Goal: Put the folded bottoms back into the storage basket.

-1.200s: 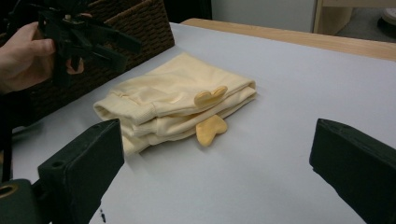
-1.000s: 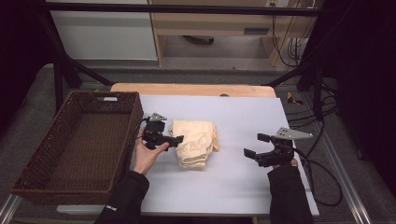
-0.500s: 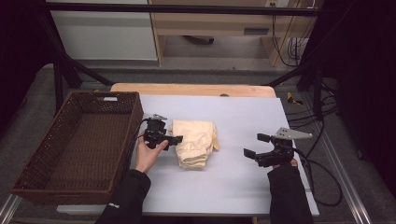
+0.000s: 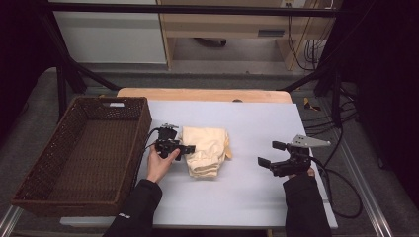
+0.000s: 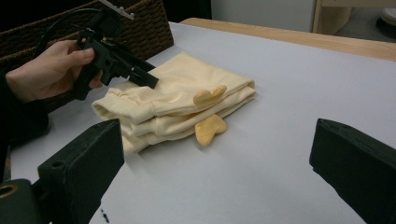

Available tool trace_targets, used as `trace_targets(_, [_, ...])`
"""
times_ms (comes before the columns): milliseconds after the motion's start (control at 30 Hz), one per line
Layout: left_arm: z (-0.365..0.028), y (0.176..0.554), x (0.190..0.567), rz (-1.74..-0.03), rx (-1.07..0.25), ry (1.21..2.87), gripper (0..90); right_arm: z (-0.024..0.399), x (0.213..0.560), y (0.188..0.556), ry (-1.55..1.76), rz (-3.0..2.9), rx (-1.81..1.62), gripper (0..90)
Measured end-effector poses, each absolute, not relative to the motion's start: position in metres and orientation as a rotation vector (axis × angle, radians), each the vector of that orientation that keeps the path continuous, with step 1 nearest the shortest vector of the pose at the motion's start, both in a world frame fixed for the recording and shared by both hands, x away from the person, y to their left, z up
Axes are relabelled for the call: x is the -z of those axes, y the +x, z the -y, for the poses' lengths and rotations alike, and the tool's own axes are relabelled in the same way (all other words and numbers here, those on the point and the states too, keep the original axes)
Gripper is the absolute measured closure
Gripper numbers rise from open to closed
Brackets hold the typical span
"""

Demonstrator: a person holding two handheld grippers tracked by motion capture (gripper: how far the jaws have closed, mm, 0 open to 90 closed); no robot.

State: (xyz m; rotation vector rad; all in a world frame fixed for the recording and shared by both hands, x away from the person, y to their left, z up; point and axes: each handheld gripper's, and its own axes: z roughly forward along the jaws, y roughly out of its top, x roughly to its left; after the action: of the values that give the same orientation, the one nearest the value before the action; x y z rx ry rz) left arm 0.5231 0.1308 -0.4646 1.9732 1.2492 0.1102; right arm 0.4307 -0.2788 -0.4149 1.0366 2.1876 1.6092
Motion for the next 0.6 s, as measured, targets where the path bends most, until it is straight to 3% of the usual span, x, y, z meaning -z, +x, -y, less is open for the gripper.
trace_targets(600, [-0.1281,0.5227,0.4722,-1.269,-0.051,1.932,32.6,0.2788,0.4146,0.4304,1.038,-2.184,-1.613,3.2])
